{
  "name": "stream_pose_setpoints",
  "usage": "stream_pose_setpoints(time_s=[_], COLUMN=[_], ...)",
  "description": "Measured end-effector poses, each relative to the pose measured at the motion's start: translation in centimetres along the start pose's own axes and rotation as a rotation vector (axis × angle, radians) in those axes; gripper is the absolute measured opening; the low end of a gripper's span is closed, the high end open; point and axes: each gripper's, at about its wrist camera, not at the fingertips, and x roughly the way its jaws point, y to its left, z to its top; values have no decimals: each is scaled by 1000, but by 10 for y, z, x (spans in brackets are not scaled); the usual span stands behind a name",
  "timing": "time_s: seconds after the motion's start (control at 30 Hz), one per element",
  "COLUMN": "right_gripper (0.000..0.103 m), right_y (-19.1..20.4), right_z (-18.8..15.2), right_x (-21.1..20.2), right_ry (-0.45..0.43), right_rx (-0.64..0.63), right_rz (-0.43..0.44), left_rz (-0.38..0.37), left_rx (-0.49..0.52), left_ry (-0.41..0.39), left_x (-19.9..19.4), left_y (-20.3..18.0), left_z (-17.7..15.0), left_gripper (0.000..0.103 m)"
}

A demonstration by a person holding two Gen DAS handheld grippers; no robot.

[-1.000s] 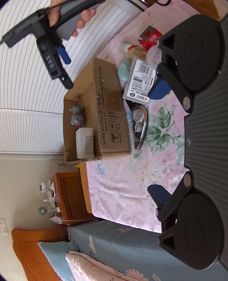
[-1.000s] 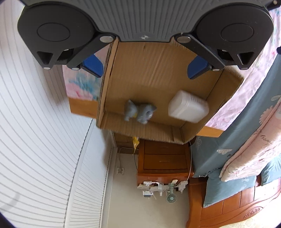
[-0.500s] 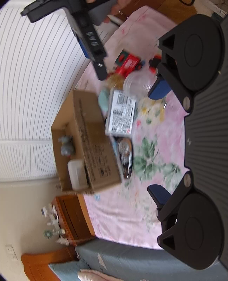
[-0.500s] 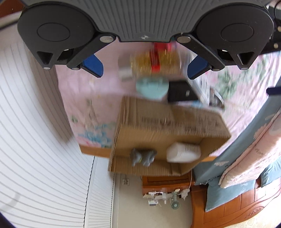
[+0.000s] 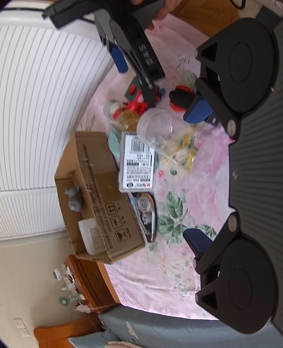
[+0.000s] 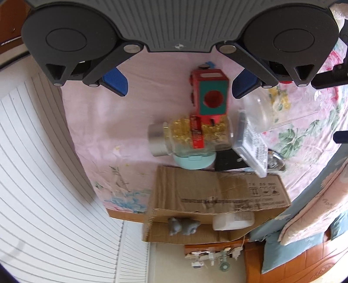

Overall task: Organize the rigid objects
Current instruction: 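Move right gripper to red S.L toy train while left gripper approaches clear jar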

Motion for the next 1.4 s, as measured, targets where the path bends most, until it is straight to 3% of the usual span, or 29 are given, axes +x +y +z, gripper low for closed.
stream_pose_setpoints(time_s=[0.3,0.47,0.6,0.77,0.97,1.17,1.4], right_gripper=[103,103,103,103,103,103,103], right_y=[-40,-60,-64,-52,-37,-30,-26], right_z=[-2,-4,-9,-16,-22,-23,-27], right_x=[-5,-1,-2,-2,9,13,13], right_ry=[-28,-23,-24,-34,-30,-29,-34], right_rx=[154,235,240,171,74,25,-31], right_rz=[27,-5,11,67,28,-5,-28], left_rz=[51,86,143,44,-95,-87,-35], left_rx=[-59,-96,-147,-173,-97,-76,-112], left_ry=[38,25,41,8,-5,10,56], left_x=[14,19,25,15,16,39,49], left_y=[18,30,42,42,16,-1,12], left_z=[-1,5,7,10,25,39,28], left_gripper=[102,102,102,102,102,102,102])
